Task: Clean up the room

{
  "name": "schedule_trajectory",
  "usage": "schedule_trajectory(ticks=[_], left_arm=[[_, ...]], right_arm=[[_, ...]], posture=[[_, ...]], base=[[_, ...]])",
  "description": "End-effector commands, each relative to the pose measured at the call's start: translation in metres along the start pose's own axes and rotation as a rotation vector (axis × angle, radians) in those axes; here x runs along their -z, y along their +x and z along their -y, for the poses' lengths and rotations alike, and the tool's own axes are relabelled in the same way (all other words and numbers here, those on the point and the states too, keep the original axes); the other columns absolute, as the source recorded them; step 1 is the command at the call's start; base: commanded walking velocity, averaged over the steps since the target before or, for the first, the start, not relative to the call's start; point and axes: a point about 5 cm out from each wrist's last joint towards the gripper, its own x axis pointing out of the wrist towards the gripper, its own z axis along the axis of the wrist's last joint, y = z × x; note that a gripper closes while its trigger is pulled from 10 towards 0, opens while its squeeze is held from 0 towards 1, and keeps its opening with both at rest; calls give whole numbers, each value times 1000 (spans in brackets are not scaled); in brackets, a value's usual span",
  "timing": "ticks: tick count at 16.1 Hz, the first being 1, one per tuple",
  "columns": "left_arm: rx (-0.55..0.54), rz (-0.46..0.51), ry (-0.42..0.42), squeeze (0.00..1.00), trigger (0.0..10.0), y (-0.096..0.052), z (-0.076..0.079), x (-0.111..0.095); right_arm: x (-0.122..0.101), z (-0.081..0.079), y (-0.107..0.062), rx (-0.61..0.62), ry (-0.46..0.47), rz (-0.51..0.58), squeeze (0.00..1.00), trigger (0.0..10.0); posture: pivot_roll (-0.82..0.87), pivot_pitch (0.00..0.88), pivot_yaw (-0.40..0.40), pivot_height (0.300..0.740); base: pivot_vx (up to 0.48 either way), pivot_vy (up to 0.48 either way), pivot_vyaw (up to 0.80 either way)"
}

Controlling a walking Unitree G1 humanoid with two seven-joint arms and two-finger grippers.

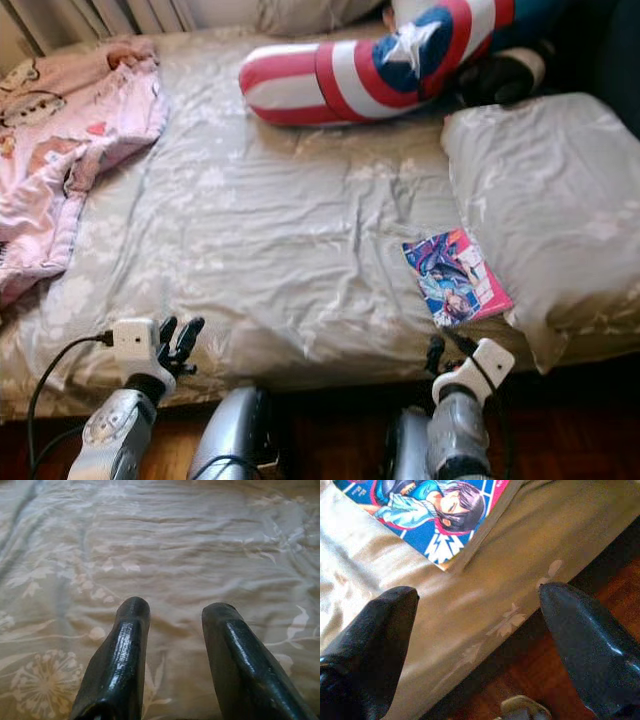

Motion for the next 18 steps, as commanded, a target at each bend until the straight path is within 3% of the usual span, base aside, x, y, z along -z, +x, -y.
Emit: schedule_trajectory(ticks=[1,4,12,18], left_arm=[[-2,-26,36,0,10000,-6,-5,1],[7,-12,58,0,10000,-11,-6,-8],[54,55,107,0,10000,-20,1,-46],[66,53,128,0,10000,-28,4,-58]], right_arm=[[5,-1,-1,1,28,-28,0,10000],[1,-9,2,-41,71,-25,0,10000],[-15,-8,9,-22,145,15,0,10000],[-27,-15,14,-85,177,38,0,10000]], posture=[[140,255,119,612],[157,281,130,612],[211,362,162,612],[231,381,168,612]], base=[[0,0,0],[0,0,0],[0,0,0],[0,0,0]])
